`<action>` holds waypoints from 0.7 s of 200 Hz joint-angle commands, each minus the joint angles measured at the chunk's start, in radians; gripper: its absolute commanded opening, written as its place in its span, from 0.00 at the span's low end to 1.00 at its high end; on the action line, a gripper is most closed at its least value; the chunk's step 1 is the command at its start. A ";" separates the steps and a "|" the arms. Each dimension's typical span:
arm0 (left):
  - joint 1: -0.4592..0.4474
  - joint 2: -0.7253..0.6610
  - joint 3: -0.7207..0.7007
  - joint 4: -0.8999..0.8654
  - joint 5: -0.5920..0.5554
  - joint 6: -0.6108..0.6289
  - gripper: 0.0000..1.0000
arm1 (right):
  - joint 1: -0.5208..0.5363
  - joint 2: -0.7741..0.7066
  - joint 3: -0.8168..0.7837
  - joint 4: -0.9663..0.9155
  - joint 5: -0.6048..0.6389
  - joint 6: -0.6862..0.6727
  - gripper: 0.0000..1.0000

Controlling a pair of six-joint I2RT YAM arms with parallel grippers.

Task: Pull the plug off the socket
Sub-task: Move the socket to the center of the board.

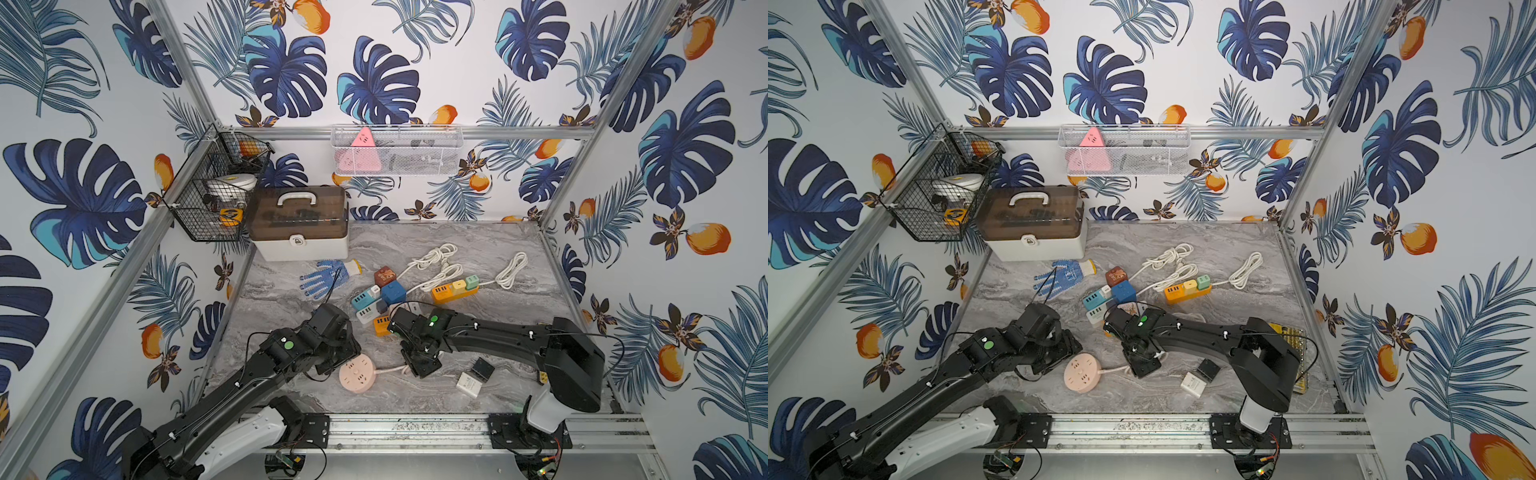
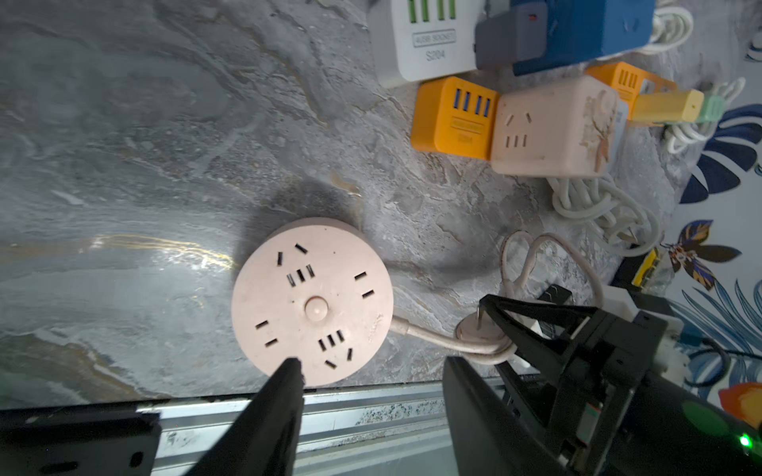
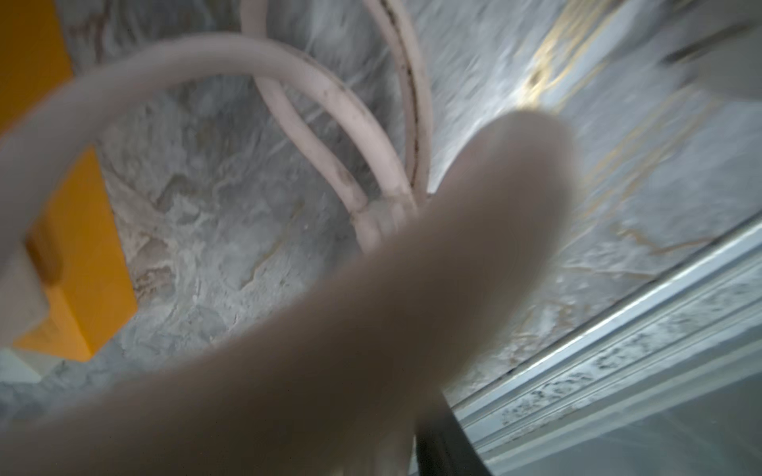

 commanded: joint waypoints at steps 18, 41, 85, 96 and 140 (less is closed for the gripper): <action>0.072 -0.020 -0.046 -0.076 0.062 0.011 0.63 | 0.015 0.066 0.011 0.155 -0.105 0.170 0.18; 0.073 -0.024 -0.060 -0.032 0.087 -0.032 0.64 | 0.017 0.055 0.006 0.145 -0.120 0.142 0.54; 0.057 -0.019 -0.085 0.034 0.119 -0.206 0.64 | 0.014 -0.096 0.038 -0.004 0.022 0.012 0.82; 0.039 -0.041 -0.090 0.034 0.089 -0.286 0.63 | 0.014 -0.128 0.090 -0.100 0.082 -0.064 0.88; -0.149 -0.024 -0.118 0.089 -0.019 -0.691 0.63 | -0.071 -0.282 0.137 -0.180 0.228 -0.677 0.83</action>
